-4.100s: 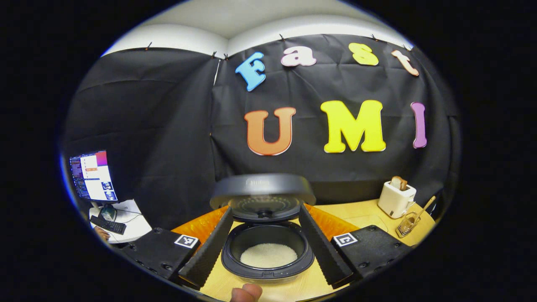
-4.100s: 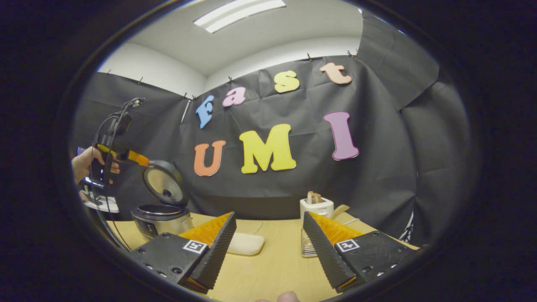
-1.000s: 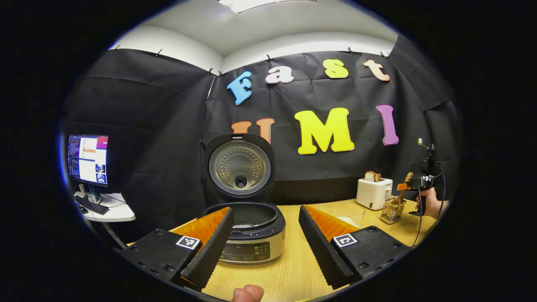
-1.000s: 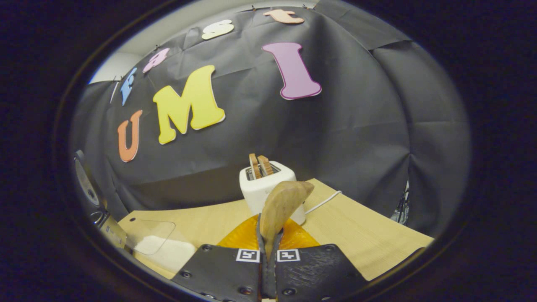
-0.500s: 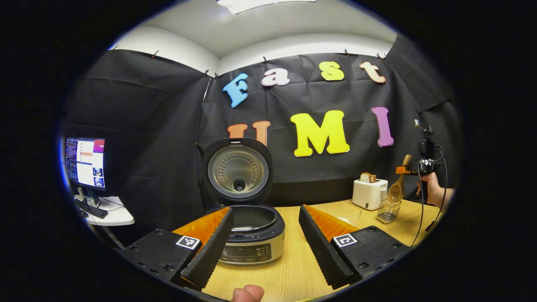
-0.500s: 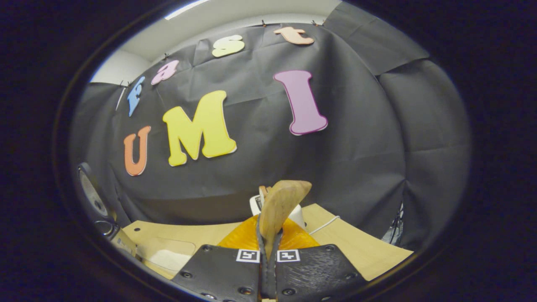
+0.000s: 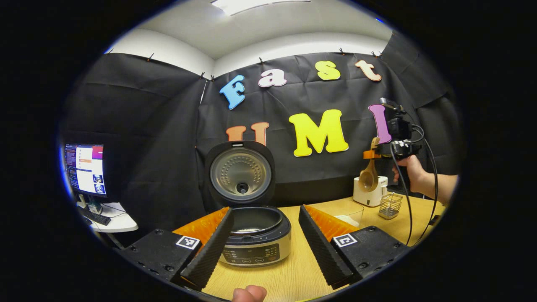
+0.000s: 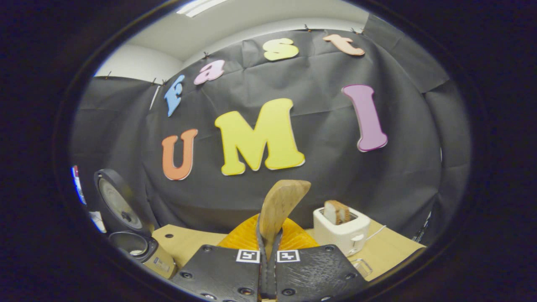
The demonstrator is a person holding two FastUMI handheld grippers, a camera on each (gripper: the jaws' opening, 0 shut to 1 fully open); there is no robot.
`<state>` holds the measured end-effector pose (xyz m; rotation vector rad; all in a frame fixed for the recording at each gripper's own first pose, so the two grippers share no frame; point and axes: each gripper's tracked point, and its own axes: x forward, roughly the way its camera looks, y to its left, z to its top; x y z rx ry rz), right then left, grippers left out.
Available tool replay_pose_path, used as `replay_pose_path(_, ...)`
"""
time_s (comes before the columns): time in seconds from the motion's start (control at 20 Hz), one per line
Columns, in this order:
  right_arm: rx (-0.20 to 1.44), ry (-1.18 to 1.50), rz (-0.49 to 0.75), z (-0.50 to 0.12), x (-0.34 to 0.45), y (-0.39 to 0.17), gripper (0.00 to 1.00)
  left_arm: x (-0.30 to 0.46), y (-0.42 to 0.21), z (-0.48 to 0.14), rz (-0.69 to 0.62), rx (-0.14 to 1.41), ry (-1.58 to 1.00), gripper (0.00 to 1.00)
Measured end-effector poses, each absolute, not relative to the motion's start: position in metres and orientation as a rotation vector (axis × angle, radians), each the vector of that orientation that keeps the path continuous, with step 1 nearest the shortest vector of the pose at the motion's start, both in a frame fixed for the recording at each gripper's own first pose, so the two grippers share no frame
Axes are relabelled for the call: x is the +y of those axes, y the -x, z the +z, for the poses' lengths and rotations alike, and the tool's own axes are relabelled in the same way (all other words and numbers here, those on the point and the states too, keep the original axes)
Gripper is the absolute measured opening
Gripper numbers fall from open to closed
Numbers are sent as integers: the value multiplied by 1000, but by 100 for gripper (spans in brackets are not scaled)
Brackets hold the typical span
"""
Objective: Close the left gripper, press the button to open the rice cooker; take a wooden spoon from the chopstick holder with the right hand, scoop a spoonful of rice and pour it into the rice cooker, then put the wooden spoon back into the chopstick holder.
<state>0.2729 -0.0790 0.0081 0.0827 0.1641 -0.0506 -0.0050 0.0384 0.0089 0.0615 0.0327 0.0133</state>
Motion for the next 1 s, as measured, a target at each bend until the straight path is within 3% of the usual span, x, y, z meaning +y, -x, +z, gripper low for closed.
replay_pose_path(0.45,369,77,-53,-108,-30,-305,0,48,1,1,11,60,-48,99)
replay_pose_path(0.6,402,135,-92,-127,-30,-309,0,55,0,1,21,62,-48,95)
replay_pose_path(1.0,449,147,-99,-162,-5,-312,0,62,0,2,24,59,-26,99)
